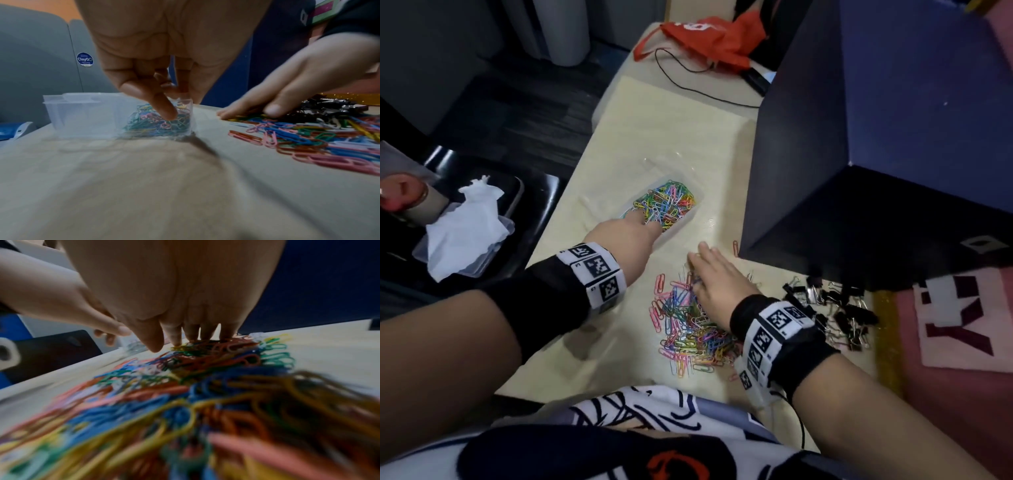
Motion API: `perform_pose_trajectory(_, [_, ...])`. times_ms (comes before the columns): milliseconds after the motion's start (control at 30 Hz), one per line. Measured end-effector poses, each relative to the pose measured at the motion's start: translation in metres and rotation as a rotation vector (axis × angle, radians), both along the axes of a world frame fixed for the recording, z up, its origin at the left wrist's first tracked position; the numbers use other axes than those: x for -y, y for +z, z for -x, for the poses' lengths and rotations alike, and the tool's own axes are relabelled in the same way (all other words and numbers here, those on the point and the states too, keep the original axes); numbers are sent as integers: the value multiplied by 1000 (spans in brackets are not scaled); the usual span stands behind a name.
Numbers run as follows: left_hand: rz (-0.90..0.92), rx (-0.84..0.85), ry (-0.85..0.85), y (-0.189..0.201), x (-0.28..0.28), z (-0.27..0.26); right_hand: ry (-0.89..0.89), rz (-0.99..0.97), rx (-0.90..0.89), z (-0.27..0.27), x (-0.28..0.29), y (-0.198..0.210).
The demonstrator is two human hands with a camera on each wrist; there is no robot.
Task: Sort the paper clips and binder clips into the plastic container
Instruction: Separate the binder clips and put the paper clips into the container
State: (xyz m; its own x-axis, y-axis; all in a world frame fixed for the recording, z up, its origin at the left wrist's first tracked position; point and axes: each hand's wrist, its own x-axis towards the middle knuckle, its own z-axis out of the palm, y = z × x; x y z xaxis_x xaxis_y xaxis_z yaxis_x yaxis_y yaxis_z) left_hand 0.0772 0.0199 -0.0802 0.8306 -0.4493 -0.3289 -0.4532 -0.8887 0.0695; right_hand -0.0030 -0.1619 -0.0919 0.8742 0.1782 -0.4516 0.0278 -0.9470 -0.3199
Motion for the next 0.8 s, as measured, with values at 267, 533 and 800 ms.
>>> perform_pose_trajectory(267, [20, 39, -57, 1, 11, -2, -241, -86, 84, -4, 15, 10])
perform_pose_trajectory(533, [65, 60, -137, -1, 18, 6, -154, 14, -64, 19, 15, 2])
perform_pose_trajectory(800, [52, 50, -174, 2, 25, 10, -276, -37, 4, 23, 36, 24])
